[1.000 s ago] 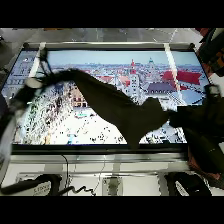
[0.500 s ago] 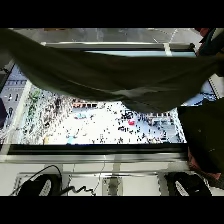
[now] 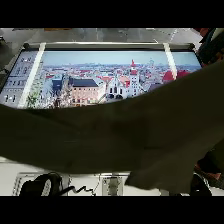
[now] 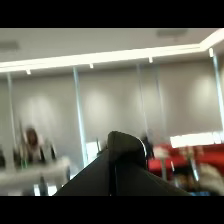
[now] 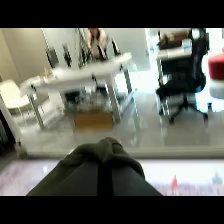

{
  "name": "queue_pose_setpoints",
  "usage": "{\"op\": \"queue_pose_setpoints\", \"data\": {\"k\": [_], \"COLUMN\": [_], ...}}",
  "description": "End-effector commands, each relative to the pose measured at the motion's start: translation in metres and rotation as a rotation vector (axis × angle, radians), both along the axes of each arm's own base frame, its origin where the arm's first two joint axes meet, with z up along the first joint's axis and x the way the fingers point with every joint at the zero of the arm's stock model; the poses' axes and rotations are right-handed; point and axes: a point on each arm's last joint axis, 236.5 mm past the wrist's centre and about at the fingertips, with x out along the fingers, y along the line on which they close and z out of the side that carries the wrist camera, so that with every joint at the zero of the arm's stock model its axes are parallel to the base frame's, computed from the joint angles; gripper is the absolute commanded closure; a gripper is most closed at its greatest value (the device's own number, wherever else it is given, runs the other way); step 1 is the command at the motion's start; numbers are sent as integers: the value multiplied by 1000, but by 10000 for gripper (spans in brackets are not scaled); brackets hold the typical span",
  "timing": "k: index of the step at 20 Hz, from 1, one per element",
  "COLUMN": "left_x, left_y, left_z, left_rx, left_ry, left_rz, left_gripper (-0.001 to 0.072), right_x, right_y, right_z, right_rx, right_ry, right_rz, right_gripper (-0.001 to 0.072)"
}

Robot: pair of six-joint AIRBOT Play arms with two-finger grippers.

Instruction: Fold the clothes and pants, and hang the long-sleeved shirts on hangers.

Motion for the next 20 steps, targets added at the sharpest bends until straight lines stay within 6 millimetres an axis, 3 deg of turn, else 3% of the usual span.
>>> {"op": "queue_pose_setpoints", "data": {"k": [1,3,5,8,10,12,13,16,17,18,19,20], "left_x": [98,158,204,261,291,316,328,358,363,364,362,356], "left_y": [28,46,46,42,33,25,23,18,17,16,16,16], "left_z": [-144,-263,-354,-457,-498,-508,-504,-465,-455,-451,-448,-447], "left_rx": [-96,-93,-94,-121,-172,-215,-224,-223,-223,-222,-227,-224], "left_ry": [604,986,1216,1389,1392,1326,1271,1056,1008,995,997,1026], "left_rz": [72,134,125,112,92,83,83,88,89,87,84,80], "left_gripper": [698,697,696,696,696,696,695,690,572,218,8,4], "right_x": [66,104,141,200,228,251,264,309,320,326,329,328], "right_y": [16,24,31,41,46,48,50,48,42,33,17,-3], "right_z": [-118,-215,-295,-397,-447,-474,-477,-453,-442,-435,-431,-428], "right_rx": [-147,-267,-326,-342,-338,-319,-311,-221,-161,-116,-69,-30], "right_ry": [437,754,970,1122,1147,1126,1085,889,850,838,846,877], "right_rz": [27,67,96,99,91,73,64,-5,-40,-72,-112,-155], "right_gripper": [696,695,696,696,695,695,695,694,694,694,634,393]}}
